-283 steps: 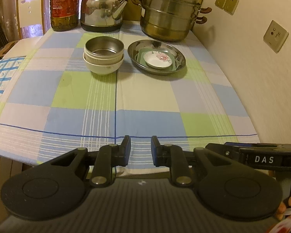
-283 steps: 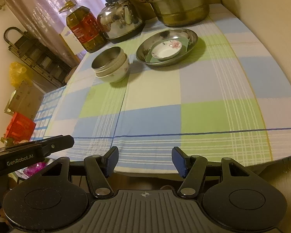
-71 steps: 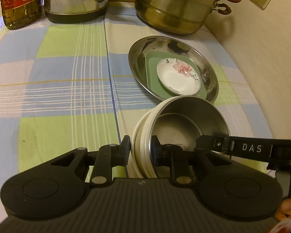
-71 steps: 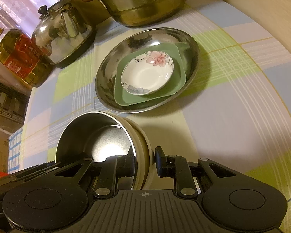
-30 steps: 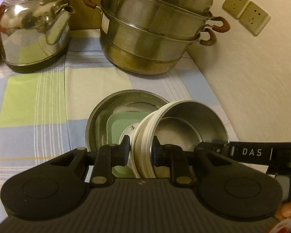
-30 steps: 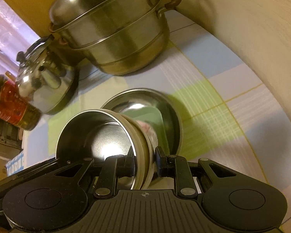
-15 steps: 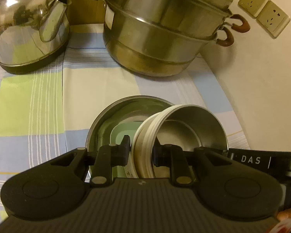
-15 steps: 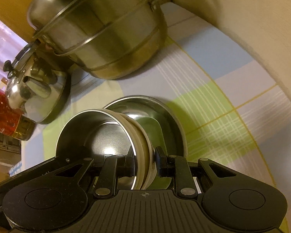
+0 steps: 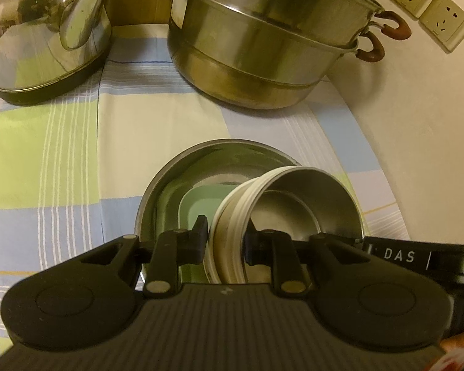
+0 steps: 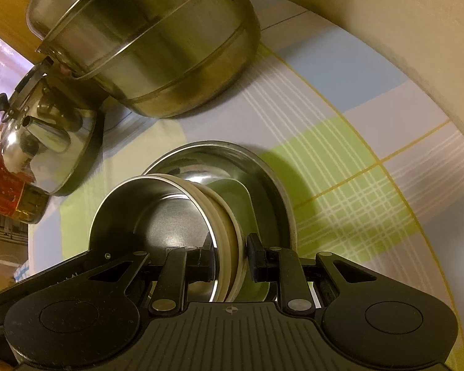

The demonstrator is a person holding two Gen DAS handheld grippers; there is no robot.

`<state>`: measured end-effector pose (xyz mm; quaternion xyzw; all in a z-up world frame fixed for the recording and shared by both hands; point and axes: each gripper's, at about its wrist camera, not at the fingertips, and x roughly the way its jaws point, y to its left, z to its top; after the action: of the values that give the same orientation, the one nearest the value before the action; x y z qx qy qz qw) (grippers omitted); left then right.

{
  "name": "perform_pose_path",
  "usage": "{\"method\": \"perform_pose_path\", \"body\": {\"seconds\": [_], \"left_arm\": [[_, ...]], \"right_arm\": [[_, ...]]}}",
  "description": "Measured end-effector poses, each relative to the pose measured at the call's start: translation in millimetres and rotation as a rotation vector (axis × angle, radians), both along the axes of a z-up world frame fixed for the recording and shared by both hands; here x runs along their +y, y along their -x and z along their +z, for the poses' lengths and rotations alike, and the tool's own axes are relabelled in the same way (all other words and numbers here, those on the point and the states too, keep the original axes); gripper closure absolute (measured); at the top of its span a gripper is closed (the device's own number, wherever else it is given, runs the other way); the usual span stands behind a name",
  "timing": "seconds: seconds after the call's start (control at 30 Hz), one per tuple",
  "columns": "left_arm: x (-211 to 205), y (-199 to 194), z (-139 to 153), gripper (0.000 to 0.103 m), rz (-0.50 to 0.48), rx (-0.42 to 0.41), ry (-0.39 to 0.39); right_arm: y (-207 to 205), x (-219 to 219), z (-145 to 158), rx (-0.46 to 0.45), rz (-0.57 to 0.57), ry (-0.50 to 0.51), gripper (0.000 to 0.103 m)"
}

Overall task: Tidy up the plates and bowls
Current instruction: 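Lower the bowl stack onto the floral saucer in the steel plate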

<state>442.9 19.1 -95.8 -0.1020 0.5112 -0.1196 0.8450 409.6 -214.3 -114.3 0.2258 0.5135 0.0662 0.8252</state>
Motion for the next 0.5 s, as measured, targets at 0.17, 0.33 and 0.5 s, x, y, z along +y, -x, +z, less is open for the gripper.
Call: {"method": "perform_pose_path", "body": {"seconds": [0.17,0.33,0.5], "left_arm": [[0.0,-1.4,-2.7,0.083,-0.002,-0.002,-0.003],[-0.3,-2.5,-2.9,0.083,0.000,-0.004,-0.004],[1.1,-2.0,-4.9,0.084,0.007,0.002,-0.001]], "right_arm": [[-0.6,-0.5,-3.2,0.003,0.004,-0.003,0.082],[-1.9,0.4,-3.2,0.004,0.011,-0.002,0.082],[-1.3,4.3,-1.6,0.000,0.027,0.019,0.082]]}}
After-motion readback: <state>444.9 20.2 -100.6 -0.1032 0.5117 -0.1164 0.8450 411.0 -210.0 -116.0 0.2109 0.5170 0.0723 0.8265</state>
